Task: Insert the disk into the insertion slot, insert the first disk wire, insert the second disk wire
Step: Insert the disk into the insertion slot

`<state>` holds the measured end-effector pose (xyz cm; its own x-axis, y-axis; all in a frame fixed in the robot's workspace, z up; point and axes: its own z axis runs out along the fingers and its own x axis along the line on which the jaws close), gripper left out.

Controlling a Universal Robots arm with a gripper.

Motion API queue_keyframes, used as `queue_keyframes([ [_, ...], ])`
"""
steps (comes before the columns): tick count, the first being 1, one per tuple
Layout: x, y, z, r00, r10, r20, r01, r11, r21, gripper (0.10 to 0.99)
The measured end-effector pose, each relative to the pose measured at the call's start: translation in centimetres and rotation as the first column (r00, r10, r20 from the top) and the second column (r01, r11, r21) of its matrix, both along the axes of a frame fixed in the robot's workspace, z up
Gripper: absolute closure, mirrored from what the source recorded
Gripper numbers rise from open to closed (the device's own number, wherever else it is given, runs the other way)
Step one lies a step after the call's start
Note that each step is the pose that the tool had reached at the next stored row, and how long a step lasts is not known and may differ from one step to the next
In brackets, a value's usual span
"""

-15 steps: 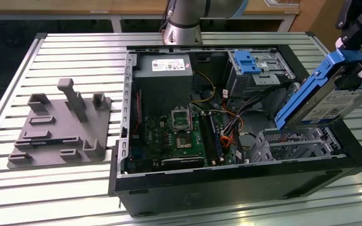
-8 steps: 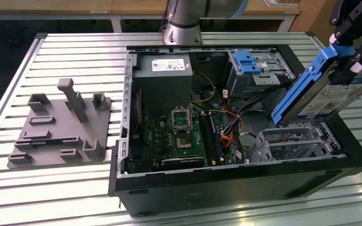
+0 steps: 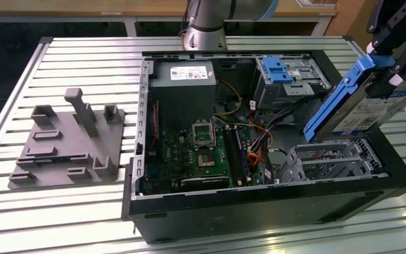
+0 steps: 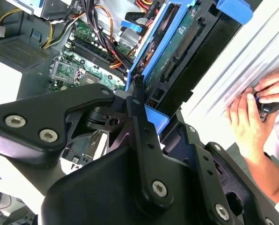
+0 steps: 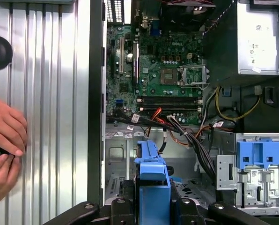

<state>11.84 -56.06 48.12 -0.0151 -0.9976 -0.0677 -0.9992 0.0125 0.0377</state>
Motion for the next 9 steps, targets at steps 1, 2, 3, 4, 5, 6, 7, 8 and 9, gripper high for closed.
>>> queue_keyframes([
  [1,0.02,0.00,-0.08,1.0000,0.000,0.0000,0.000,1.0000,0.000,0.722],
  [2,0.03,0.00,-0.14,1.0000,0.000,0.0000,0.000,1.0000,-0.001,0.722],
  [3,0.03,0.00,-0.16,1.0000,0.000,0.0000,0.000,1.0000,-0.001,0.722],
  [4,0.03,0.00,-0.16,1.0000,0.000,0.0000,0.000,1.0000,-0.002,0.722],
  [5,0.03,0.00,-0.16,1.0000,0.000,0.0000,0.000,1.0000,-0.003,0.722],
  [6,0.03,0.00,-0.16,1.0000,0.000,0.0000,0.000,1.0000,-0.003,0.722],
  [7,0.03,0.00,-0.16,1.0000,0.000,0.0000,0.000,1.0000,-0.004,0.722],
  [8,0.03,0.00,-0.16,1.0000,0.000,0.0000,0.000,1.0000,-0.004,0.722],
  [9,0.03,0.00,-0.18,1.0000,0.000,0.0000,0.000,1.0000,-0.004,0.722],
])
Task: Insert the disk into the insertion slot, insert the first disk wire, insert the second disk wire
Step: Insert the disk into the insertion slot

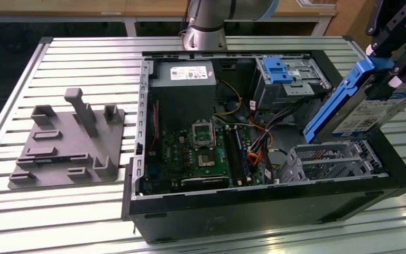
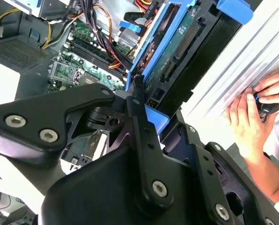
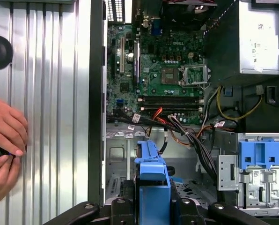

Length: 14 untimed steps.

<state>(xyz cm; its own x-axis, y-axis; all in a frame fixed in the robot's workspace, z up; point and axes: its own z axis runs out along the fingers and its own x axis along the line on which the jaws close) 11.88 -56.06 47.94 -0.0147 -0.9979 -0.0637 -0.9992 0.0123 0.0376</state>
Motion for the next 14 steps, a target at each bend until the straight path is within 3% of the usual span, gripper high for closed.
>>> queue_keyframes([
  [14,0.00,0.00,-0.51,1.0000,0.000,0.0000,0.000,1.0000,-0.002,0.722],
])
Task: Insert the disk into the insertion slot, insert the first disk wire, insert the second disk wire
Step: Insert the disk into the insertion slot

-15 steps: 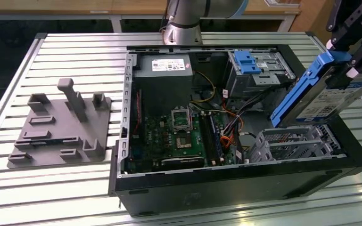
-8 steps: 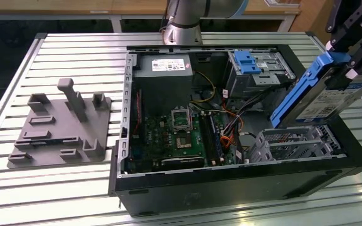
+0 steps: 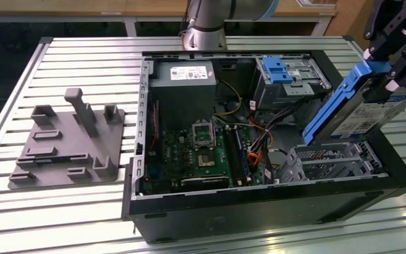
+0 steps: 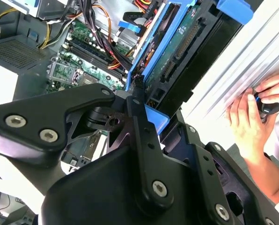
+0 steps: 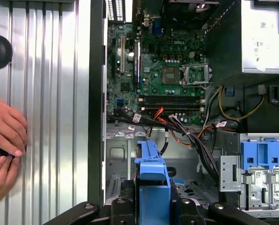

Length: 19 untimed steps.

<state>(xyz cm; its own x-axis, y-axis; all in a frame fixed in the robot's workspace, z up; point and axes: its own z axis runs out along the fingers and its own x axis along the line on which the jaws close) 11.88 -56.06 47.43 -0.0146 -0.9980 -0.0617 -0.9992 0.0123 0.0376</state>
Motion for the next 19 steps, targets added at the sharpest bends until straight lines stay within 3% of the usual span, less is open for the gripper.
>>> queue_keyframes([
  [19,0.01,-0.01,-0.98,1.0000,0.000,-0.0001,0.000,1.0000,0.000,0.722],
])
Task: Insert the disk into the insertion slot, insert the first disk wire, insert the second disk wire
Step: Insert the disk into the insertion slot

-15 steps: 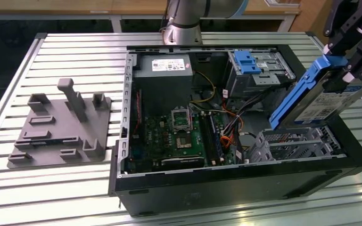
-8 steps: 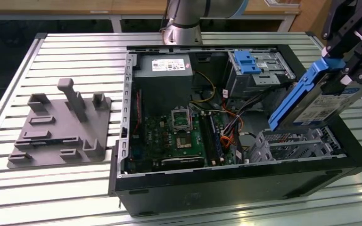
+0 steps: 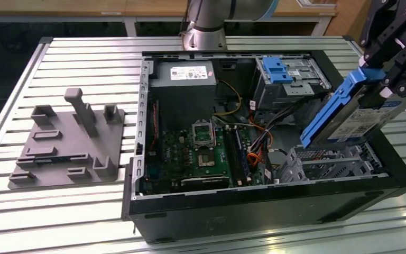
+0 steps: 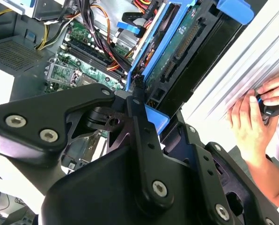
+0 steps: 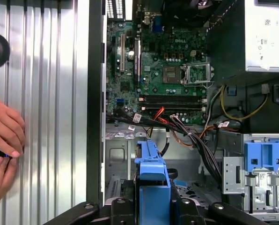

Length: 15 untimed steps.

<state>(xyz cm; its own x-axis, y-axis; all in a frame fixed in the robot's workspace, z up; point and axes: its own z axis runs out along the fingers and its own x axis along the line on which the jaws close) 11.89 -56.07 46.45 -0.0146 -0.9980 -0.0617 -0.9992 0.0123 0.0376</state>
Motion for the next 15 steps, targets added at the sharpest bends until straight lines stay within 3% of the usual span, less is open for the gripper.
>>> queue_keyframes([
  [15,0.01,-0.19,-0.78,1.0000,0.000,0.0000,0.000,1.0000,0.000,0.722],
])
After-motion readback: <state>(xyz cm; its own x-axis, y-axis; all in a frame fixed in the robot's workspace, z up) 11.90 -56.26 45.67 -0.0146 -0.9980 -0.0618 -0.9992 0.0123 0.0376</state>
